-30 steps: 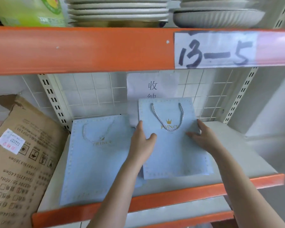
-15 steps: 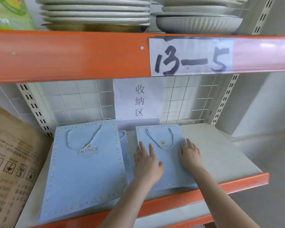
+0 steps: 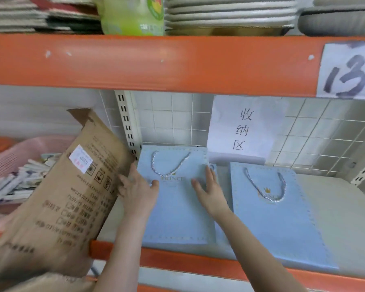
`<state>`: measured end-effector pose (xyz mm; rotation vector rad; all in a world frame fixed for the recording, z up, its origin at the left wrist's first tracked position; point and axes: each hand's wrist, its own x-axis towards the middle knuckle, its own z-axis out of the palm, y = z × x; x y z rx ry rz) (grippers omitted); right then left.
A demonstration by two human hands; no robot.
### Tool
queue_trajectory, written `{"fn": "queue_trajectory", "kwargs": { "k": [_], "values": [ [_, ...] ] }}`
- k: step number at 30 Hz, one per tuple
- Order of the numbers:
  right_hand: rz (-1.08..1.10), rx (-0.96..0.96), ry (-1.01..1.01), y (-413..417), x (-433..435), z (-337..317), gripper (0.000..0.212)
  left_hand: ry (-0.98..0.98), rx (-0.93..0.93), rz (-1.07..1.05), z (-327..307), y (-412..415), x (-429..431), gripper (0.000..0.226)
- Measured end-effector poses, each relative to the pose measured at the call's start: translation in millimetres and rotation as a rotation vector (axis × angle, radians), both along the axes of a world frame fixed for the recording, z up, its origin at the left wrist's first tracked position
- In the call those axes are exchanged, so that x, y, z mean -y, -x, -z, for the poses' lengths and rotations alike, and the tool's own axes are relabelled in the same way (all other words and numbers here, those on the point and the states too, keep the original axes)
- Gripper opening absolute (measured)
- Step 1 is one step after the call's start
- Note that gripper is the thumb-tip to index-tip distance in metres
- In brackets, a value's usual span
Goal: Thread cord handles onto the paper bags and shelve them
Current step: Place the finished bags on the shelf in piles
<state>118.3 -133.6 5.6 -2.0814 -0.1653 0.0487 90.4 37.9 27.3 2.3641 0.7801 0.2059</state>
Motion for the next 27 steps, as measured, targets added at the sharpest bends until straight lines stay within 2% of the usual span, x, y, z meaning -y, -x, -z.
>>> {"fn": "queue_trajectory", "kwargs": {
  "k": [2, 6, 11, 17, 20, 23, 27],
  "values": [
    [0.012, 0.004, 0.046, 3.5, -8.5, 10.1, 0.077, -0.022, -0.008, 0.039, 9.0, -1.5, 3.4, 0.077],
    [0.106, -0.034, -0.013, 3.5, -6.2, 14.3, 0.085, -0.051, 0.055, -0.021, 15.6, 0.0, 8.4, 0.071],
    [0.125, -0.024, -0.039, 7.8, -5.3, 11.8, 0.085, -0.007, 0.134, -0.095, 13.4, 3.2, 11.5, 0.063],
    [0.123, 0.073, -0.101, 9.5, -0.9, -13.3, 0.084, -0.015, 0.271, -0.124, -12.6, 6.5, 17.1, 0.053],
    [0.154, 0.061, -0.151, 9.8, 13.3, -28.2, 0.084, -0.027, 0.312, -0.085, -33.9, 4.3, 23.4, 0.055],
    [0.216, 0.041, -0.182, 9.3, 34.2, -43.9, 0.081, 0.041, 0.345, 0.005, -45.2, -3.8, 41.4, 0.057],
    [0.335, 0.025, -0.152, 7.0, 76.7, -53.5, 0.064, 0.207, 0.336, 0.174, -45.2, -16.7, 80.5, 0.057]
  ]
}}
